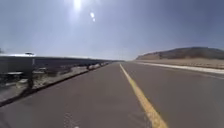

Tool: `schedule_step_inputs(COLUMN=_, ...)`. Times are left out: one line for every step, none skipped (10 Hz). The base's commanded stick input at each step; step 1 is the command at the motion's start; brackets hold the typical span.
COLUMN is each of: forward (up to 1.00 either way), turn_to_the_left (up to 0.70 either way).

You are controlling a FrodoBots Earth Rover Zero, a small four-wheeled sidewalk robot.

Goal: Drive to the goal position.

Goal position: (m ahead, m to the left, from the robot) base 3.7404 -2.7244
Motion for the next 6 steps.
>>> schedule_step_inputs(forward=0.85, turn_to_the_left=0.00)
schedule_step_inputs(forward=0.85, turn_to_the_left=0.00)
schedule_step_inputs(forward=0.85, turn_to_the_left=0.00)
schedule_step_inputs(forward=0.85, turn_to_the_left=0.00)
schedule_step_inputs(forward=0.85, turn_to_the_left=0.00)
schedule_step_inputs(forward=0.85, turn_to_the_left=0.00)
